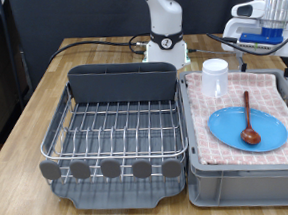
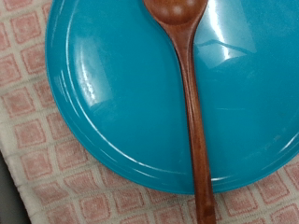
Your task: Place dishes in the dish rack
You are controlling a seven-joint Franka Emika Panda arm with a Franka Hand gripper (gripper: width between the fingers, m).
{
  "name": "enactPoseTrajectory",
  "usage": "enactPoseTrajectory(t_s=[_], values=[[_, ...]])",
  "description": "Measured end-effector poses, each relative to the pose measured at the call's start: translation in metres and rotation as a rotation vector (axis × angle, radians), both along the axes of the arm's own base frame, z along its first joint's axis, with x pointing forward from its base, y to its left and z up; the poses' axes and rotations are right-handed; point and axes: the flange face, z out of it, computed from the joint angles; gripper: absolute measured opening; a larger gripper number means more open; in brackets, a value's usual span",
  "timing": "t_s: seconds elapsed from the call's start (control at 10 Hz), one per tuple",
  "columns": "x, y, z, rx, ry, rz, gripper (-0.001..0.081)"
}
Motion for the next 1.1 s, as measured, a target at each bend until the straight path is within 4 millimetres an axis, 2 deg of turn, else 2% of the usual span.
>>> enactPoseTrajectory(t_s=[0.4, 1.1], values=[[-0.017, -0.014, -0.027, -0.015, -0.037, 0.068, 0.0802], [0.001, -0.022, -0.056, 0.019, -0.036, 0.090, 0.0802]])
